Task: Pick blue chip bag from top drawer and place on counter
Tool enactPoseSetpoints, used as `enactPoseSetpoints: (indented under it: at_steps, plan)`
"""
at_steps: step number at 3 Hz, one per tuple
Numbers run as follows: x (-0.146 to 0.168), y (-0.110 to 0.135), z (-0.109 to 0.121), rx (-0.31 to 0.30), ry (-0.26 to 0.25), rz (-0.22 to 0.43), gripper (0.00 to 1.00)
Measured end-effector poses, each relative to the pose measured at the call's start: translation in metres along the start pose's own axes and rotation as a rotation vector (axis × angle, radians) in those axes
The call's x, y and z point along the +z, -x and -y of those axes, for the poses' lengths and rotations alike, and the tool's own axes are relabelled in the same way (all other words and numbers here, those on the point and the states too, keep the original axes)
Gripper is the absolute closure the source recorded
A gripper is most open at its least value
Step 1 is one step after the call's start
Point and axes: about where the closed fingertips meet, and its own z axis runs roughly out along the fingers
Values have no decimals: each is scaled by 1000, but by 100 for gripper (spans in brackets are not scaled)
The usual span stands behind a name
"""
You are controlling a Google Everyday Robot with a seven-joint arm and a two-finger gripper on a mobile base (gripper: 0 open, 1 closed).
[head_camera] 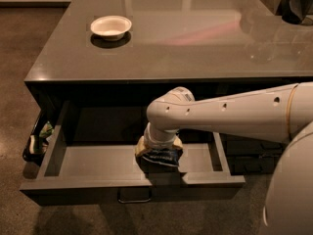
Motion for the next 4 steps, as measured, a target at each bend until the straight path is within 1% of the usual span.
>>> enactPoseSetpoints:
  at_steps: [1,2,4]
  plan:
    - [0,0,0,0,0,0,89]
    - [0,0,0,0,0,0,100]
    - [-17,3,-4,0,0,0,100]
